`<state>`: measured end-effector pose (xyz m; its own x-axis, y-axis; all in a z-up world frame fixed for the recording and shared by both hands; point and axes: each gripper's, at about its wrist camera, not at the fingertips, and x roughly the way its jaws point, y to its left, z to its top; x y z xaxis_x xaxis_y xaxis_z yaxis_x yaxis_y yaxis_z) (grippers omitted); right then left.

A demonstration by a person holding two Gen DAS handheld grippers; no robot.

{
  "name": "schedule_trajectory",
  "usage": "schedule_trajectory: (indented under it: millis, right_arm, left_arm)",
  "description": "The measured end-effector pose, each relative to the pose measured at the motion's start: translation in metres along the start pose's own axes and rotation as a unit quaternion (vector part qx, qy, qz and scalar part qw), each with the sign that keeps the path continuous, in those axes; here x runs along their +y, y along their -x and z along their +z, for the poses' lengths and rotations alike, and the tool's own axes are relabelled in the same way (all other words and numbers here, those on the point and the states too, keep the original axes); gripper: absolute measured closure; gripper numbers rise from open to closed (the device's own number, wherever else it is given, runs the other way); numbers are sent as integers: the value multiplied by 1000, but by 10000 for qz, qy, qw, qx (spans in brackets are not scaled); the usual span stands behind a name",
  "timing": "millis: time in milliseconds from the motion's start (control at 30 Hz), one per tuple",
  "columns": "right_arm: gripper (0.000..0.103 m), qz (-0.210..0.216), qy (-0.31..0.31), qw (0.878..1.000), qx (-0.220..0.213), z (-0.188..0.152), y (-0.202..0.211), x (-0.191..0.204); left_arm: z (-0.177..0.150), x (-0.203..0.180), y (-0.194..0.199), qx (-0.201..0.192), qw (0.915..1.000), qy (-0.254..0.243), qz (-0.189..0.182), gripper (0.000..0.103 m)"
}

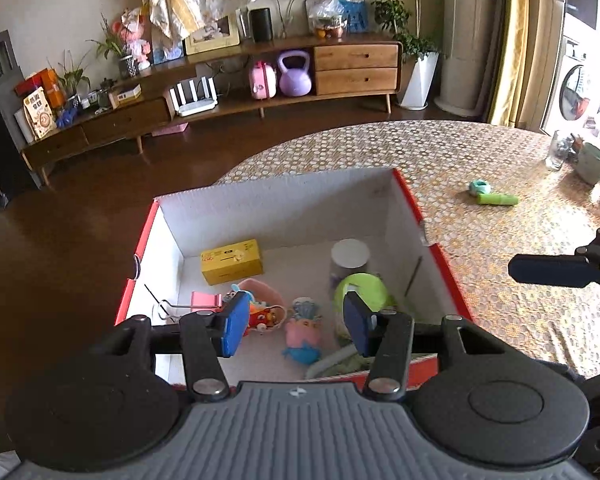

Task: Organize rigid objects
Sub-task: 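Withdraw both tools from the box toward the teal tape roll and green highlighter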

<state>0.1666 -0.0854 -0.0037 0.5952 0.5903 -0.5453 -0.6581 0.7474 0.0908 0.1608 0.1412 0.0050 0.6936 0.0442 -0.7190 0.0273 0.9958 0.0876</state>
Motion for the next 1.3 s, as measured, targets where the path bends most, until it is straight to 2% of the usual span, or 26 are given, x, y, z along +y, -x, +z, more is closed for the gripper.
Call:
schedule_trajectory:
  millis: [100,167,200,400,467,567,967,1300]
  right_arm:
    - [23,-6,-105,9999,-120,-2,14,-5]
    - [16,-41,-154,9997,-186,-4,24,-10]
    - [14,-74,-173,9996,-230,-5,27,-12]
    - [6,-95,-329,9984,-448,-12,53,-26]
    - [2,-122,-389,9978,-514,-14,60,-31]
    - [1,-136,-470,9970,-604,-20,70,-41]
    - [0,-298,-815,9937,-712,-51,97,-89]
    - [0,-626,-1022,9913,-541,-71,98,-140]
  left_arm:
    - [-1,-7,9,-40,10000,-12,-11,51]
    - [-2,-13,17,-116,9999,8,-47,41]
    - [-2,-15,21,-164,9998,32,-77,39]
    - [-1,-34,36,-316,9993,102,-197,37]
    - [1,-43,40,-359,9990,88,-236,32]
    - [1,-51,43,-391,9984,139,-385,22]
    - [7,-106,33,-375,9971,47,-661,21]
    - [21,-158,-1,-289,9942,-48,-1034,18]
